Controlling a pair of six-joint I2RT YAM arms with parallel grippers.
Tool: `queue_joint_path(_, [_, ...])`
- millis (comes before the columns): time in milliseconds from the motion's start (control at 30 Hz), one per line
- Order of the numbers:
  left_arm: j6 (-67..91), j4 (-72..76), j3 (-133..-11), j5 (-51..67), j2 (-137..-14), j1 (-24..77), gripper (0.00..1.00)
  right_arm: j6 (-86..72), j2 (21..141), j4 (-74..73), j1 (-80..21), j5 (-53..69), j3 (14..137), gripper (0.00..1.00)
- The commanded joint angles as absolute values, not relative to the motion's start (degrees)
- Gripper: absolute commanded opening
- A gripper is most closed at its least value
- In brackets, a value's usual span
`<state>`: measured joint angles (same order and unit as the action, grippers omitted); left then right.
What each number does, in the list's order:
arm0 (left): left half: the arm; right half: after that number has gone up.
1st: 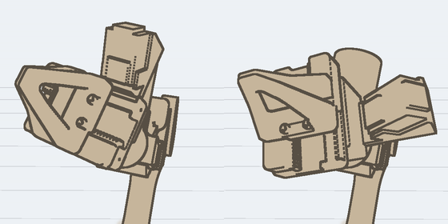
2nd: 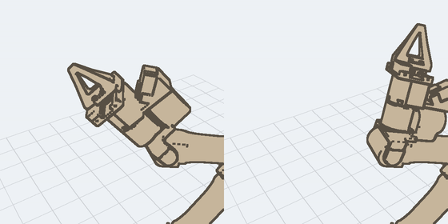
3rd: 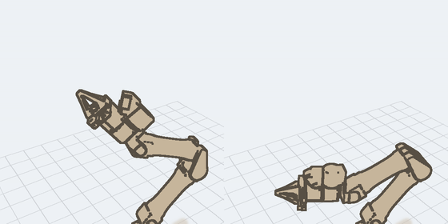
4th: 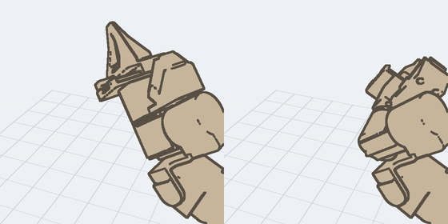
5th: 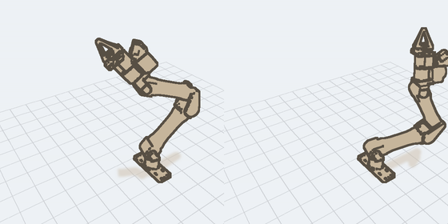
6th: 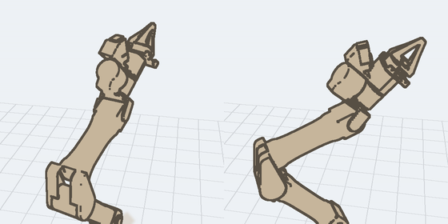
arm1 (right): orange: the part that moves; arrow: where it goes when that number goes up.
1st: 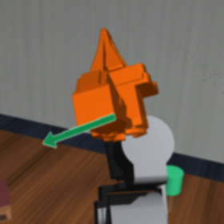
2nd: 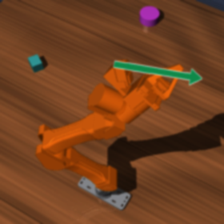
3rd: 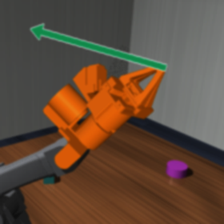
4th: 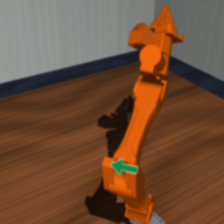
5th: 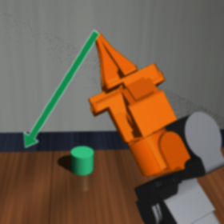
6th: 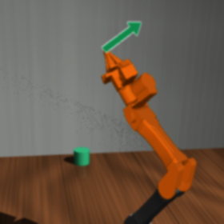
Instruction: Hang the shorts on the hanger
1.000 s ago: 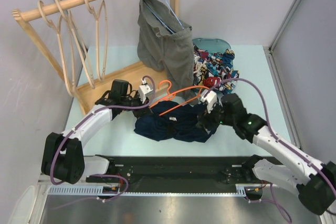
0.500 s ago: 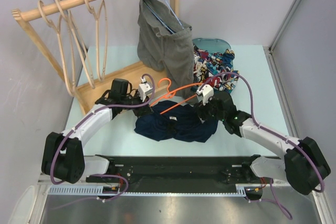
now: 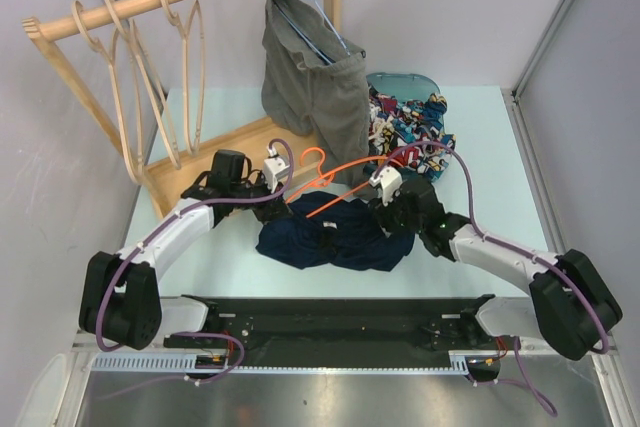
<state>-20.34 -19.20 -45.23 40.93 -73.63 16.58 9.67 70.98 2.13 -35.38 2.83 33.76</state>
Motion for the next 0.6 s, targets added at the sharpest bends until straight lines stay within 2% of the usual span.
queue_joint_path(0, [-19.2, -18.1, -48.4, 44.4, -72.5, 15.9, 0.00, 8.6, 73.0, 5.0, -32.7, 0.1, 35.3, 0.47])
queue_joint_path(167, [-18.5, -20.2, -50.1, 46.5, -71.5, 15.6, 0.00, 12.8, 74.8, 2.5, -29.5, -2.0, 34.4, 0.33])
queue_joint_path(200, [-18.5, -20.6, -50.4, 46.8, -71.2, 15.6, 0.00, 12.9, 74.9, 1.9, -28.3, -1.0, 34.5, 0.28])
queue_joint_path(233, [-19.2, -21.6, -50.6, 46.7, -71.0, 15.6, 0.00, 13.1, 74.5, 1.5, -27.5, -0.8, 34.5, 0.17])
queue_joint_path(367, [-20.7, -22.8, -49.3, 48.4, -68.1, 13.7, 0.00, 13.4, 66.6, -5.9, -22.3, 3.0, 35.7, 0.02])
queue_joint_path(567, [-24.3, -21.4, -45.6, 57.2, -62.7, 9.6, 0.00, 11.9, 57.9, -18.4, -7.5, 18.6, 37.7, 0.00])
